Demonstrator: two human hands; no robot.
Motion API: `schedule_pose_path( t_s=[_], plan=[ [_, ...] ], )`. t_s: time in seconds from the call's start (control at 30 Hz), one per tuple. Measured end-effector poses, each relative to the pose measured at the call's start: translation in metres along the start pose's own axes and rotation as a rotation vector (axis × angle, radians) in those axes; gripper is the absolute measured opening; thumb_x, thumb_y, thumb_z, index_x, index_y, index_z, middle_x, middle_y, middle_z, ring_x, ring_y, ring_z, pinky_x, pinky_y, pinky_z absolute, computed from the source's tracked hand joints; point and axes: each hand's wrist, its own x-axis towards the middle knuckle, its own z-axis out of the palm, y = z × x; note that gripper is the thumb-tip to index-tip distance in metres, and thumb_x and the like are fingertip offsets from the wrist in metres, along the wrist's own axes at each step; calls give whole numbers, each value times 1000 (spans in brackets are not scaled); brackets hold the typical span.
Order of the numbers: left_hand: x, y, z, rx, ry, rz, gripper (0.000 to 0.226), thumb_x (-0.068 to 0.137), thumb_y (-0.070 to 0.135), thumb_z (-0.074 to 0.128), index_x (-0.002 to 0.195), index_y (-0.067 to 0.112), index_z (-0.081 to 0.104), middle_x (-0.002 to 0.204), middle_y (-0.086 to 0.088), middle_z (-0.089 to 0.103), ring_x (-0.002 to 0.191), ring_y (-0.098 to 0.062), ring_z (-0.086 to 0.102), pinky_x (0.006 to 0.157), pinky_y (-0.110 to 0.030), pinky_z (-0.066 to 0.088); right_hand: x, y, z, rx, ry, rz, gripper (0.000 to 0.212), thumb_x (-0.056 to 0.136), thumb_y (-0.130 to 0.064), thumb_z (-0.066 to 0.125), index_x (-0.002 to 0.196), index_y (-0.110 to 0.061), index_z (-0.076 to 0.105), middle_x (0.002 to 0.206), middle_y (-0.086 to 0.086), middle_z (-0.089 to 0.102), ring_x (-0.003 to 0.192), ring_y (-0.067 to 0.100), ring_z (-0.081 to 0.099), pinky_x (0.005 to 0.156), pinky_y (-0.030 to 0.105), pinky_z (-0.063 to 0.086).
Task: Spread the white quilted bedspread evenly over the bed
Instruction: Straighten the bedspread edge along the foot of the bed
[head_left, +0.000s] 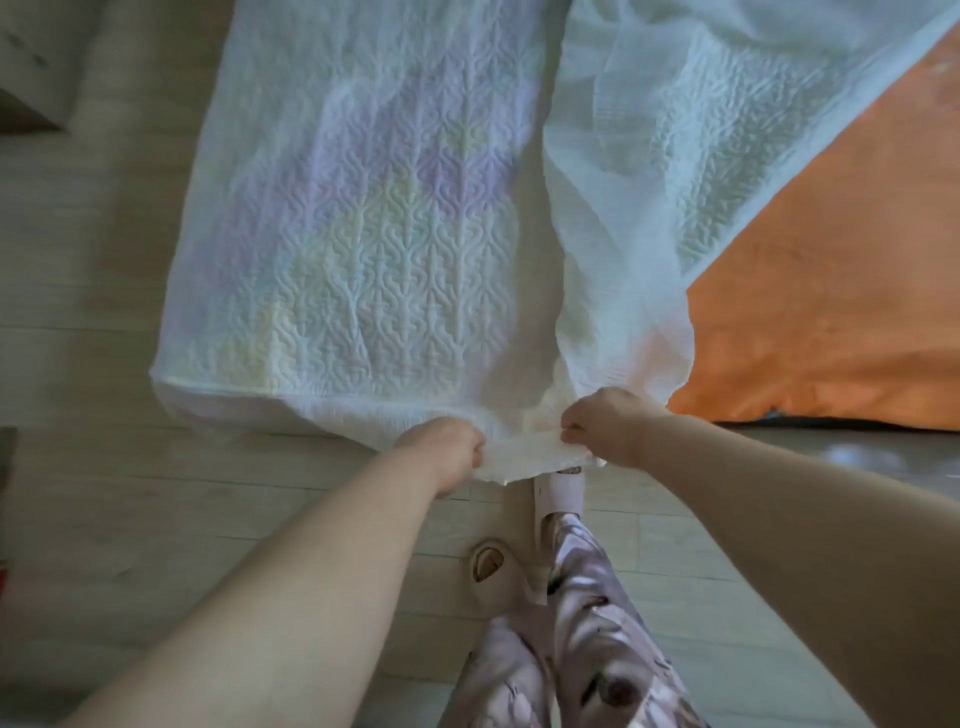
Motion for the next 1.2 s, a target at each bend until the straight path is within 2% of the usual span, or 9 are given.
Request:
schedule_pose_path(
  t_s=[0.17,0.3,0.4,0.47,0.53,0.6,0.8,0.97,1.2],
  plan=[
    [-16,4,23,25,15,-17,21,91,15,50,71,18,52,86,-4,53,82,-24,53,67,-27,36,-19,-6,36,-25,-2,9,27,101,-29,41,118,-25,62,122,8,60,100,23,52,79,28,36],
    [-22,9,37,45,-4,0,19,91,18,51,73,18,56,87,-4,56,82,-24,55,66,-29,40,-31,-11,58,-27,-74,49,27,100,-25,46,122,-27,61,127,4,59,117,24,54,93,30,43],
    [-26,12,32,48,18,-15,18,93,23,52,98,18,68,107,-4,64,98,-25,61,78,-30,46,-44,-13,55,-2,-115,47,29,98,-32,49,124,-25,61,130,1,58,121,23,52,96,30,43],
    [-31,16,16,58,58,-19,24,95,30,52,107,17,67,112,-5,64,103,-26,60,82,-30,46,-52,-8,42,66,-51,63,26,96,-37,50,116,-27,63,122,1,60,114,23,55,84,28,45],
    [-34,19,-3,46,94,-10,28,95,35,50,109,17,66,113,-4,64,104,-25,60,84,-31,46,-53,-2,26,76,16,81,20,97,-27,45,104,-28,64,110,3,61,100,26,56,68,25,40],
    [-35,26,-26,20,141,-14,28,95,35,49,108,18,67,111,-3,65,102,-24,60,80,-31,46,-52,9,6,33,87,114,25,97,-21,43,109,-22,65,114,4,63,98,26,56,70,28,40],
    [-19,61,-78,-80,256,-32,25,96,31,48,98,15,68,106,-9,66,98,-27,61,78,-30,44,-37,48,-48,24,298,152,28,97,-19,44,116,-30,60,118,-1,63,106,23,60,71,28,41],
    [27,110,-102,-138,301,-57,29,95,33,48,103,14,68,110,-7,67,101,-27,61,81,-33,47,-17,102,-92,39,372,132,29,98,-15,41,116,-26,60,110,1,64,94,24,60,68,29,41],
    [98,188,-130,-131,429,-213,42,93,46,50,119,14,58,124,-7,62,116,-29,57,89,-36,46,24,179,-136,73,401,86,26,97,-19,43,113,-25,62,111,3,64,101,26,61,73,30,42]
  ],
)
